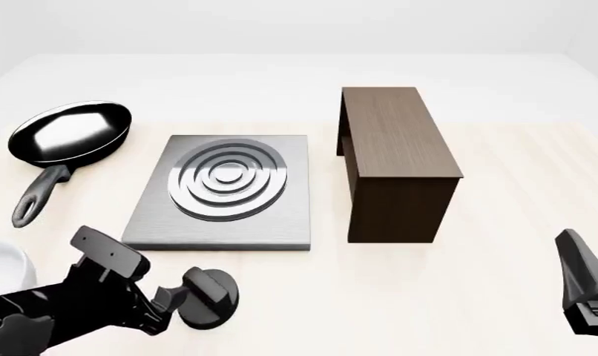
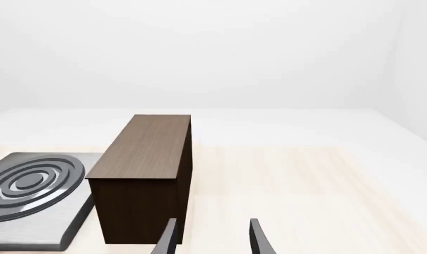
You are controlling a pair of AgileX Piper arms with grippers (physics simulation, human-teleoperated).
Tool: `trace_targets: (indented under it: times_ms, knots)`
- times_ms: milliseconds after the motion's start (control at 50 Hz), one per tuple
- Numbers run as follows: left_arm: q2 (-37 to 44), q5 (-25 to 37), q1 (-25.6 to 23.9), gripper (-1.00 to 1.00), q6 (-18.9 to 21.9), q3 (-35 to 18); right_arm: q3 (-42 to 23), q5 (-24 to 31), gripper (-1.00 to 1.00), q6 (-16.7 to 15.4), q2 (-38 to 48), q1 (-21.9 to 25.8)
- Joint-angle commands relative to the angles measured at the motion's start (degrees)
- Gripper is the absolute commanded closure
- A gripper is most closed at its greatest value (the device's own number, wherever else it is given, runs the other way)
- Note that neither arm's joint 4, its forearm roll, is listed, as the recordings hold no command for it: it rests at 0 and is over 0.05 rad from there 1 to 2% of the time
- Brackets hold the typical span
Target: Turn on the stove.
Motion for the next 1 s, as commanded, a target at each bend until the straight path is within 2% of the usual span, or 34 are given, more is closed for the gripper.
trace_targets:
  times_ms: [20, 160, 620, 880, 1000]
  knots:
    - [-4.94, -0.50, 3.97, -1.00, 2.87, 3.56, 0.03, 0.02, -1.00, 0.00, -0.06, 0.06]
    - [-5.85, 1.23, 6.34, -1.00, 2.85, 1.94, 0.03, 0.01, -1.00, -0.03, -0.02, 0.06]
    - [-12.81, 11.33, 9.49, -1.00, 0.42, -6.76, 0.03, 0.01, -1.00, 0.00, -0.05, 0.08]
    - [-12.31, 11.88, 12.72, -1.00, -0.19, -9.90, 0.03, 0.01, -1.00, -0.03, -0.02, 0.09]
    - [-14.78, 12.48, 14.63, -1.00, 0.31, -10.79, 0.03, 0.00, -1.00, -0.03, 0.00, 0.10]
